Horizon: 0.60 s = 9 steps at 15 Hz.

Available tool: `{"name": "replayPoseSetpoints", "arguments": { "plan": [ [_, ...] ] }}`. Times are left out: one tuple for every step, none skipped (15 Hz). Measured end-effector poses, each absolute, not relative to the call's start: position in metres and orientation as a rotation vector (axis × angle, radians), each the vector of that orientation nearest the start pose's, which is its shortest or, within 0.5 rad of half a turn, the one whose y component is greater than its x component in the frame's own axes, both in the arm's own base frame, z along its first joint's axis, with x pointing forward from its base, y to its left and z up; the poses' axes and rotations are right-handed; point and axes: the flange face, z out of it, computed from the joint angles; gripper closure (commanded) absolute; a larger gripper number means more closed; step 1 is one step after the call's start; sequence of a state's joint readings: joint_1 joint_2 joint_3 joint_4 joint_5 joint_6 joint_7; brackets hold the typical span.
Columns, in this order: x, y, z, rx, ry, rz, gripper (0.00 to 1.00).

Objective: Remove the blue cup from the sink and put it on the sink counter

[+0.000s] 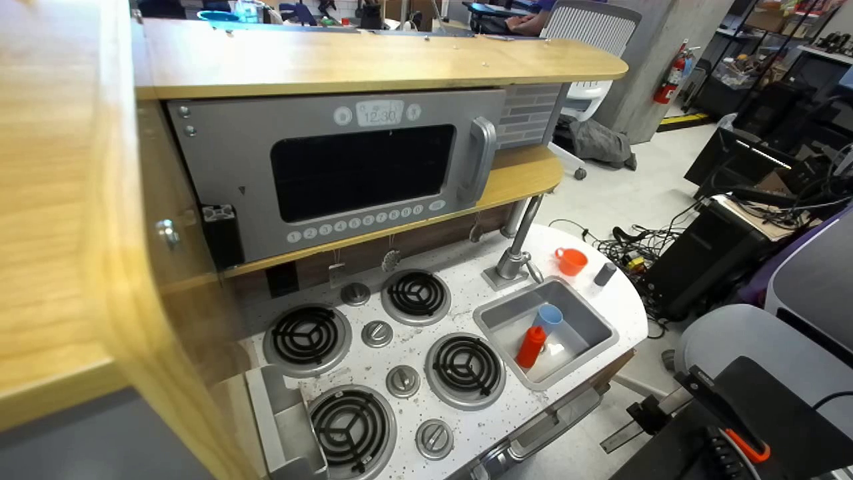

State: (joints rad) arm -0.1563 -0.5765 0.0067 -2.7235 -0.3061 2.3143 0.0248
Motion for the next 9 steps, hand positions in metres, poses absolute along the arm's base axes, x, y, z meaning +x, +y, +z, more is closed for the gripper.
{"name": "replayPoseSetpoints", "arguments": {
  "plan": [
    [0.364, -0.062, 0.41, -3.387, -0.035, -0.24, 0.0],
    [0.365, -0.062, 0.407, -3.386, -0.054, -0.225, 0.0],
    [0.365, -0.063, 0.404, -3.385, -0.073, -0.209, 0.0],
    [0.366, -0.064, 0.402, -3.384, -0.093, -0.195, 0.0],
    [0.366, -0.068, 0.398, -3.389, -0.126, -0.169, 0.0],
    [0.367, -0.073, 0.393, -3.396, -0.162, -0.137, 0.0],
    [0.369, -0.08, 0.385, -3.4, -0.203, -0.099, 0.0],
    [0.372, -0.086, 0.376, -3.402, -0.242, -0.061, 0.0],
    [0.375, -0.092, 0.365, -3.397, -0.283, -0.031, 0.0]
  ]
}}
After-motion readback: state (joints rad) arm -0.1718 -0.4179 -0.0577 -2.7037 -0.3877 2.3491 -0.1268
